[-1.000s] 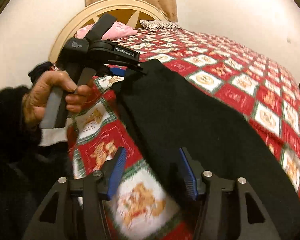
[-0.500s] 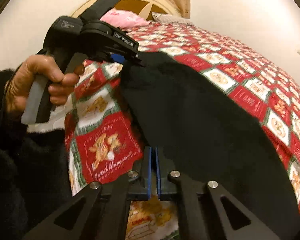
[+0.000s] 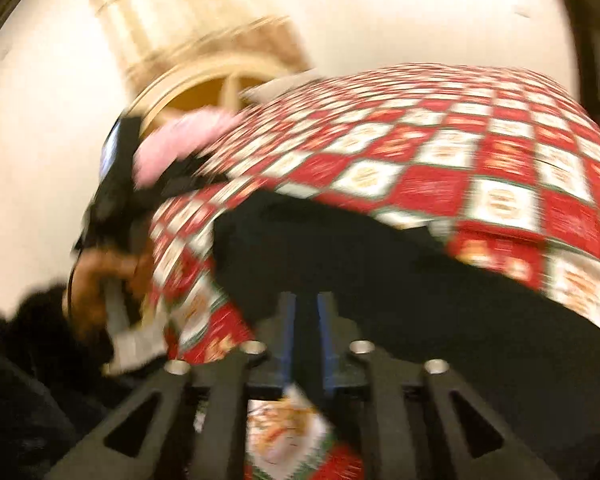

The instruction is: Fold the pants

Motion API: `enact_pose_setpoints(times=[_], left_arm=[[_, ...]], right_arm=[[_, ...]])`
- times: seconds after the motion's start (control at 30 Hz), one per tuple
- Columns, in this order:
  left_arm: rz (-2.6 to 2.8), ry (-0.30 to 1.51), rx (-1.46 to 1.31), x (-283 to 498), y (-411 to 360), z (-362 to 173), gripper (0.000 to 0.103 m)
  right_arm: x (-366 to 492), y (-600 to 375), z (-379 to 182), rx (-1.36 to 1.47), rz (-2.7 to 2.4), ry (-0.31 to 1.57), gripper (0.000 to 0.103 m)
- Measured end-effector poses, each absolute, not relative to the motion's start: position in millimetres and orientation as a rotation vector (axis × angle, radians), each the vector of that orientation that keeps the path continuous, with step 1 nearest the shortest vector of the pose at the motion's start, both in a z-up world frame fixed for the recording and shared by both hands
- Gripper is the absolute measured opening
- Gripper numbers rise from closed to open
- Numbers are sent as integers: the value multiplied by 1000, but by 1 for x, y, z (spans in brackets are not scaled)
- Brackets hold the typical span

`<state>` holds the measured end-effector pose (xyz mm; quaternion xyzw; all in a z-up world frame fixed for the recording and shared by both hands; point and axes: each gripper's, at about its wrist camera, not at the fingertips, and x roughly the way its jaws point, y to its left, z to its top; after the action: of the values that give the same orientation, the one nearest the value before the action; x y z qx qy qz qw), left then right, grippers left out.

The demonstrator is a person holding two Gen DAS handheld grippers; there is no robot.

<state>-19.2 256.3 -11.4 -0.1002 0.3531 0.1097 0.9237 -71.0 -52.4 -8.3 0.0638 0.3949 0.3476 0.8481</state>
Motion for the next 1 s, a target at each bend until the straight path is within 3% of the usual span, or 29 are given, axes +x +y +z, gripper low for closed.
enact_pose_setpoints(times=[0.07, 0.1, 0.27, 0.5, 0.7, 0.93, 0.97, 1.0], left_arm=[[125, 724, -139, -13, 228, -10, 61], [77, 729, -116, -11, 213, -12, 61], [-187, 821, -140, 6, 148, -21, 61], [-560, 858, -10, -1, 25, -14, 63], [-744, 916, 97, -18, -56, -21, 69], [-863, 977, 160, -44, -97, -29, 78], [-866, 978, 168, -46, -99, -31, 80], [-875, 989, 177, -48, -101, -34, 80]], right_arm=[[-68, -84, 1, 222, 630, 805, 53], [-68, -98, 5, 250, 583, 793, 53], [-65, -212, 39, 294, 148, 743, 53], [-27, -365, 35, 308, -319, 877, 53], [11, -406, -3, 295, -415, 1009, 53], [17, -422, -23, 317, -456, 1071, 53], [17, -421, -24, 300, -452, 1082, 46], [19, -421, -25, 276, -460, 1091, 26]])
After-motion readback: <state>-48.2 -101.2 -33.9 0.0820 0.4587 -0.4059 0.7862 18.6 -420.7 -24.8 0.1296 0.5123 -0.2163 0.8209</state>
